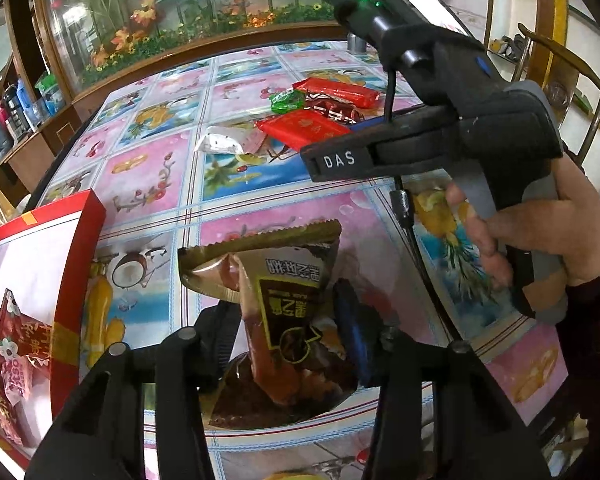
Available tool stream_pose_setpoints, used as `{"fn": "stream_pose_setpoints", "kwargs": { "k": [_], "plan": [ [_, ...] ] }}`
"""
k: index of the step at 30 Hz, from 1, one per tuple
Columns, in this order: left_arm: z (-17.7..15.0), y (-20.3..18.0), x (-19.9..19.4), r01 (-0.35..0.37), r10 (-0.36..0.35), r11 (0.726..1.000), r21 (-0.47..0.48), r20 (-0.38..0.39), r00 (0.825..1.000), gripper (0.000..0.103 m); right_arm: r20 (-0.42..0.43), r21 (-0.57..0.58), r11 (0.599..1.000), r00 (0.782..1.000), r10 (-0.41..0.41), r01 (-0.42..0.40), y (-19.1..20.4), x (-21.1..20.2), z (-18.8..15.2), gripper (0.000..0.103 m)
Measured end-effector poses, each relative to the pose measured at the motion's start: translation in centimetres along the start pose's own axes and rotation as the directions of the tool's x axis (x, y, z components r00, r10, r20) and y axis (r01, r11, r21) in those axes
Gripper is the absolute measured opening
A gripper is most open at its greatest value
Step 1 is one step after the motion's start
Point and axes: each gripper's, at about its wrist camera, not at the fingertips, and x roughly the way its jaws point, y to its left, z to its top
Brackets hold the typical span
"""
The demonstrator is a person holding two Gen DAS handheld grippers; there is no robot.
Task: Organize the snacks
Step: 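Grasp the red printed cake packet with the right tool while the left tool lifts its bag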
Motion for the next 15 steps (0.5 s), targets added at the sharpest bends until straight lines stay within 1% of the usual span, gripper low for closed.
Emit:
{"fn": "stream_pose_setpoints", "kwargs": {
  "k": [5, 9, 11, 15],
  "plan": [
    [0.0, 0.1, -0.2, 0.002, -0.002, 1.000, -0.001, 0.010, 1.000, 0.040, -0.001, 0.051, 0.998, 0.999, 0.046, -0.046, -0.9, -0.2, 0.1, 0.052],
    [0.1, 0.4, -0.5, -0.003, 0.003, 1.000, -0.007, 0.017, 1.000, 0.038, -0.001, 0.091, 0.992, 0.996, 0.085, -0.085, -1.6, -0.4, 0.0, 0.051],
    [0.2, 0.8, -0.7, -0.003, 0.003, 1.000, -0.020, 0.021, 1.000, 0.035, 0.000, 0.125, 0.985, 0.993, 0.118, -0.117, -2.2, -0.5, 0.0, 0.051],
    [0.5, 1.7, -1.1, -0.008, 0.010, 0.999, -0.042, 0.033, 0.999, 0.033, 0.025, 0.192, 0.964, 0.983, 0.184, -0.185, -3.6, -1.1, 0.0, 0.051]
  ]
}}
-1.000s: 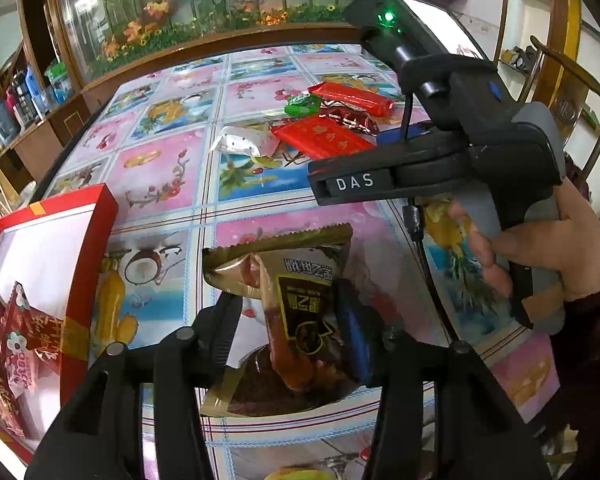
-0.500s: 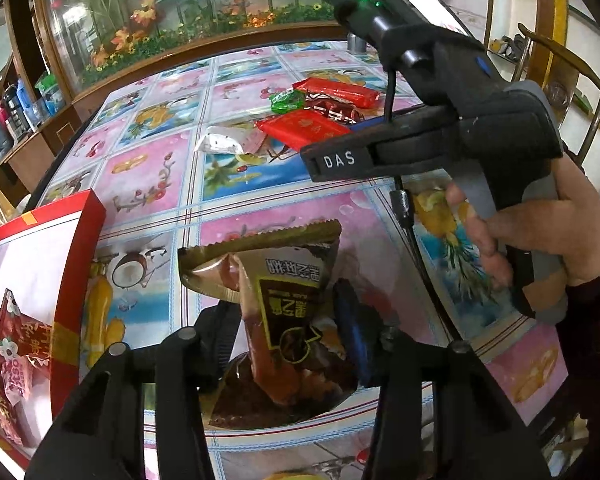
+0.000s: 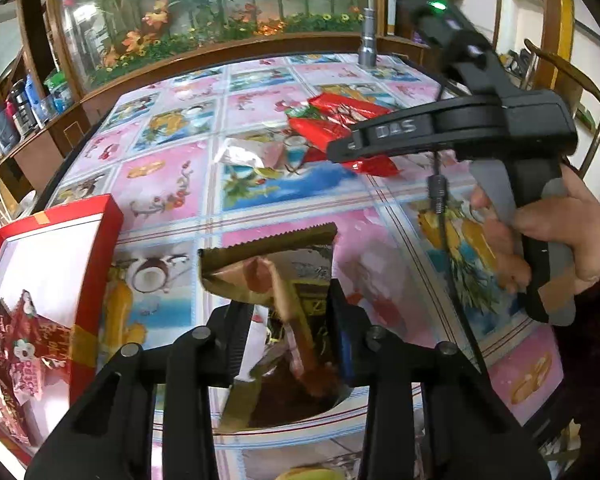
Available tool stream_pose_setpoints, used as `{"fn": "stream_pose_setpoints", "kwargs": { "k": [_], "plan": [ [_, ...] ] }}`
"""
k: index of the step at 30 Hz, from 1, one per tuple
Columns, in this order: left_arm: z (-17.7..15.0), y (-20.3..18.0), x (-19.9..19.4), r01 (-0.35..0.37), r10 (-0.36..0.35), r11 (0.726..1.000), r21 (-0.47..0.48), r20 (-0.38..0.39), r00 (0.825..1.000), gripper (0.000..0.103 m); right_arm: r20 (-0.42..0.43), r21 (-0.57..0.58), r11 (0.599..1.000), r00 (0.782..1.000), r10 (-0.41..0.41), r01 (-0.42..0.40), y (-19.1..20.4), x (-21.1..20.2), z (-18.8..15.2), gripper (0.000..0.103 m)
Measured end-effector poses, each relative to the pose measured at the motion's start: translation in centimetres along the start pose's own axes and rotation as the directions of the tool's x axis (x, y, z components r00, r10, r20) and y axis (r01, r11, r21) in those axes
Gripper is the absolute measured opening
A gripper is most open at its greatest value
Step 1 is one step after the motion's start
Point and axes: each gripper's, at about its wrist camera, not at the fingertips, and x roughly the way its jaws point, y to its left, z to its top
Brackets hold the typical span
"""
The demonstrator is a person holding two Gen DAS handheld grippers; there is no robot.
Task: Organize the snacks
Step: 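Grasp the red printed cake packet with the right tool while the left tool lifts its bag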
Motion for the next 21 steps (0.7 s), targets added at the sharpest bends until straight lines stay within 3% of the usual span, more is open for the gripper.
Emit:
{"fn": "stream_pose_setpoints", "kwargs": {
  "k": [10, 21],
  "plan": [
    [0.3, 2.4, -1.0, 0.002, -0.001, 0.999, -0.053, 0.021, 1.000, 0.030, 0.041, 0.056, 0.994, 0.995, 0.091, -0.094, -0.6, -1.1, 0.3, 0.050],
    [1.0, 4.2, -2.8, -0.075, 0.080, 0.996, -0.057, 0.083, 0.993, 0.030, 0.092, 0.060, 0.981, 0.979, 0.180, -0.186, -0.4, -2.1, 0.3, 0.050]
  ]
}}
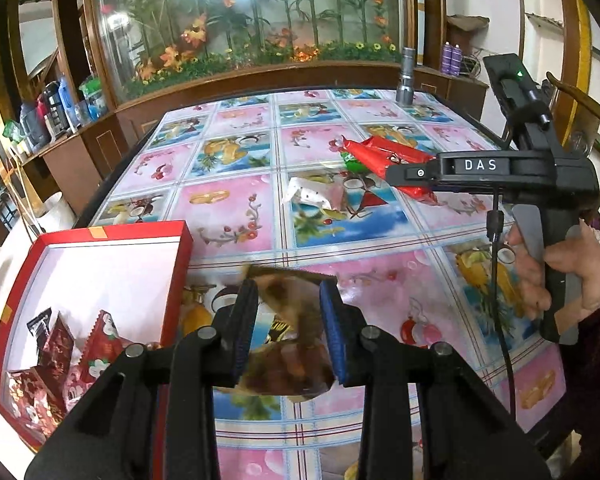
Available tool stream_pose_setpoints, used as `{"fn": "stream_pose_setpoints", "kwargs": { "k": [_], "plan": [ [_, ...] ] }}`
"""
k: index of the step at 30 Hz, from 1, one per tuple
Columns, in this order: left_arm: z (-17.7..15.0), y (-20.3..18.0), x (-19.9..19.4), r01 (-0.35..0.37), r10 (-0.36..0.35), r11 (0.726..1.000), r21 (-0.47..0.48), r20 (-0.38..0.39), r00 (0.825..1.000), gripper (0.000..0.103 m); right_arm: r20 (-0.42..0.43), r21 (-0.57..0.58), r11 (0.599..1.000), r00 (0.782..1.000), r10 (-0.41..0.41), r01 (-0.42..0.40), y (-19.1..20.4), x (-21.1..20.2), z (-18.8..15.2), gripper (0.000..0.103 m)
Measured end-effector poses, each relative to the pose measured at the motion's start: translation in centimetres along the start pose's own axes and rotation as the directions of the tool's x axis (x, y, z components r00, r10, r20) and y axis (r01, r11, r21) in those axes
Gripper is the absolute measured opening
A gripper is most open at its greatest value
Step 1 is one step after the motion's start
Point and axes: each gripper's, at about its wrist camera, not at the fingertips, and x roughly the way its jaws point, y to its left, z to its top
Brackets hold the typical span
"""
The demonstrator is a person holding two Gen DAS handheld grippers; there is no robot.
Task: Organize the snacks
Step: 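Grasp the red printed cake packet with the right tool while the left tool lifts its bag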
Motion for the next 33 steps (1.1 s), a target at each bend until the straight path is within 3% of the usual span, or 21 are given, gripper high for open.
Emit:
{"fn": "stream_pose_setpoints", "kwargs": {
  "k": [7, 9, 11, 13, 26, 30, 33],
  "plan": [
    [-0.8, 0.0, 1.4, 0.026, -0.027, 0.999, -0.025, -0.051, 0.998, 0.031, 0.000, 0.007, 1.000, 1.000, -0.020, 0.020, -0.1, 0.1, 0.1, 0.050],
    [-0.9, 0.5, 1.8, 0.029, -0.033, 0.998, -0.056, -0.073, 0.997, 0.041, -0.005, 0.010, 1.000, 1.000, -0.022, 0.022, -0.1, 0.2, 0.0, 0.050],
    [-0.9, 1.0, 2.1, 0.023, -0.030, 0.996, -0.090, -0.074, 0.997, 0.067, -0.010, 0.011, 1.000, 1.000, -0.028, 0.028, -0.2, 0.2, 0.0, 0.050],
    [-0.9, 1.4, 2.1, 0.022, -0.031, 0.993, -0.114, -0.070, 0.997, 0.072, -0.014, 0.014, 0.999, 0.999, -0.032, 0.032, -0.2, 0.3, 0.0, 0.050],
    [-0.8, 1.8, 3.2, -0.025, 0.017, 0.994, -0.105, -0.076, 0.997, 0.073, -0.028, 0.006, 1.000, 0.999, -0.029, 0.029, 0.1, 0.5, -0.1, 0.050],
    [-0.8, 2.5, 2.7, -0.072, 0.064, 0.992, -0.108, -0.074, 0.995, 0.073, -0.033, 0.009, 1.000, 0.999, -0.029, 0.029, 0.0, 0.6, -0.2, 0.050],
    [-1.1, 2.9, 3.3, -0.062, 0.050, 0.991, -0.117, -0.108, 0.993, 0.074, -0.040, 0.014, 0.999, 0.999, -0.028, 0.029, -0.1, 0.7, -0.3, 0.050]
  ]
}}
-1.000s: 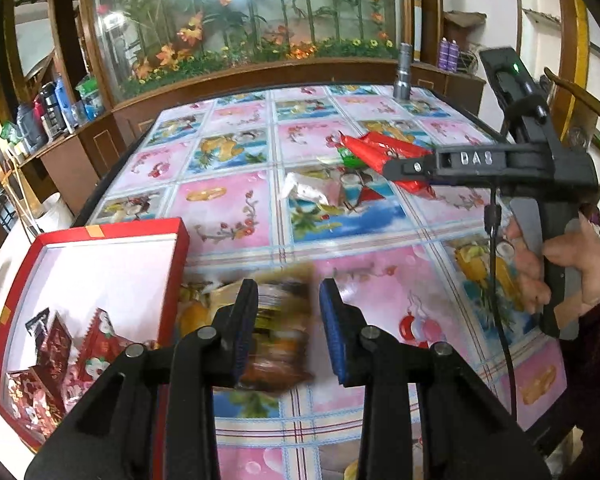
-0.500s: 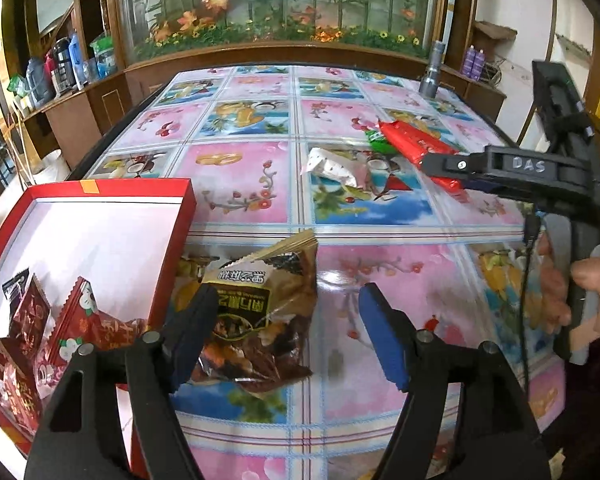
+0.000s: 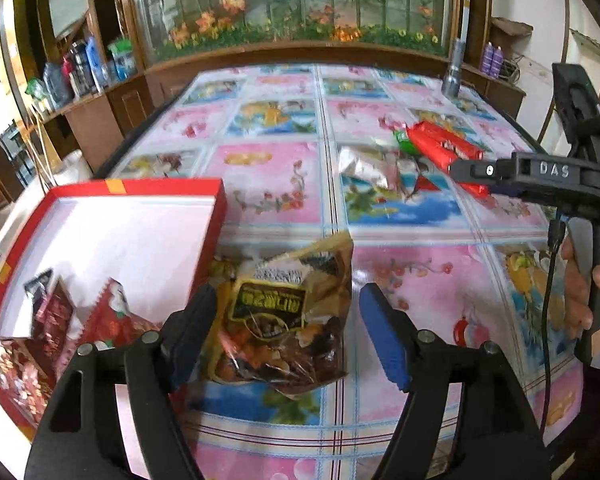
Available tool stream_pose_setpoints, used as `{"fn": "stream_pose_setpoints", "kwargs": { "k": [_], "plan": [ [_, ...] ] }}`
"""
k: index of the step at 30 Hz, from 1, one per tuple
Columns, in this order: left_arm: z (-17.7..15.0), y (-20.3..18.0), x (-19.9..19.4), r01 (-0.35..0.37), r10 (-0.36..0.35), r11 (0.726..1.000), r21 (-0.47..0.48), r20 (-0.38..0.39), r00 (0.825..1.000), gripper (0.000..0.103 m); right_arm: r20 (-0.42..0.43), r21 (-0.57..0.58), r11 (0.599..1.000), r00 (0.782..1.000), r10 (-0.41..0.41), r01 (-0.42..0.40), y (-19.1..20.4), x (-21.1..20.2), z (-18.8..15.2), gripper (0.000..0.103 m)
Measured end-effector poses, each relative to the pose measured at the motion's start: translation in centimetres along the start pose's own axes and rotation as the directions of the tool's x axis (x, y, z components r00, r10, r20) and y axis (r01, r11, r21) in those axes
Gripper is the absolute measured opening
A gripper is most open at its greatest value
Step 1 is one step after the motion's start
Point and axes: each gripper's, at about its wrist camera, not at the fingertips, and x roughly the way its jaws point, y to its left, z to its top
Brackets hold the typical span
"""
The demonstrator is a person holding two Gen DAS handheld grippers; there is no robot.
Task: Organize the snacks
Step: 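Grasp the red printed cake packet with the right tool while the left tool lifts its bag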
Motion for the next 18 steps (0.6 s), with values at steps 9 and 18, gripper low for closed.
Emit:
{"fn": "stream_pose_setpoints", "kwargs": {
  "k": [9, 18],
  "plan": [
    [-0.6, -0.7, 2.4, 0.084, -0.086, 0.996, -0.021, -0.063, 0.994, 0.072, -0.004, -0.003, 1.000, 1.000, -0.004, 0.004, 0.0, 0.1, -0.1, 0.050],
    [0.0, -1.2, 3.0, 0.102, -0.103, 0.994, -0.029, -0.060, 0.993, 0.060, -0.009, -0.004, 1.000, 1.000, -0.010, 0.010, 0.0, 0.3, -0.1, 0.050]
  ]
}}
